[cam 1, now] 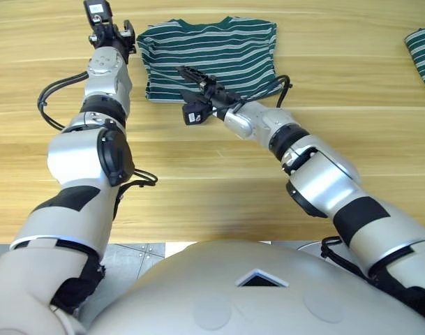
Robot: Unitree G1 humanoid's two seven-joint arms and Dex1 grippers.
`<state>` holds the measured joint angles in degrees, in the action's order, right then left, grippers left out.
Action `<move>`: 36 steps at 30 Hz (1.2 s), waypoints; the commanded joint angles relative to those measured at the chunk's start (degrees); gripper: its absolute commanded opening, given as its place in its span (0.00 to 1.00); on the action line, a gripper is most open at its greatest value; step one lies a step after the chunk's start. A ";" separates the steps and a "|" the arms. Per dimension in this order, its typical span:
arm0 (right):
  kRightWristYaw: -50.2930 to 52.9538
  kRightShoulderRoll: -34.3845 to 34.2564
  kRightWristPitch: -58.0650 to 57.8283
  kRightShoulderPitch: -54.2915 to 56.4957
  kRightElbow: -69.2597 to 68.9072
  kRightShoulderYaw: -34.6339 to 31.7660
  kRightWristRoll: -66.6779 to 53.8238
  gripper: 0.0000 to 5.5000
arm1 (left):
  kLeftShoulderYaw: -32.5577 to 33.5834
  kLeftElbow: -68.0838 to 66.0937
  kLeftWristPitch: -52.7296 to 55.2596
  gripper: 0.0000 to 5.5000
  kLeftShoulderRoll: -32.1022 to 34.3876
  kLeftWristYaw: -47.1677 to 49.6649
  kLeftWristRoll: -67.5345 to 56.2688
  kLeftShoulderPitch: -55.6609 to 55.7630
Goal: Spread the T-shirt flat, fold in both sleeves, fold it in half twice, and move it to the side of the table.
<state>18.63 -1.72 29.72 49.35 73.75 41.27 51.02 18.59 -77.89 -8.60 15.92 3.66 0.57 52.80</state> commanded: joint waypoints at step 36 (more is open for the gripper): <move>-2.56 8.49 -0.19 1.76 3.04 9.24 6.60 0.57 | -3.38 3.89 -21.73 0.55 -3.23 -2.21 -0.74 -8.72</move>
<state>15.87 6.26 27.76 53.89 76.73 48.43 55.72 16.05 -74.49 -29.83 12.88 1.98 -0.47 44.30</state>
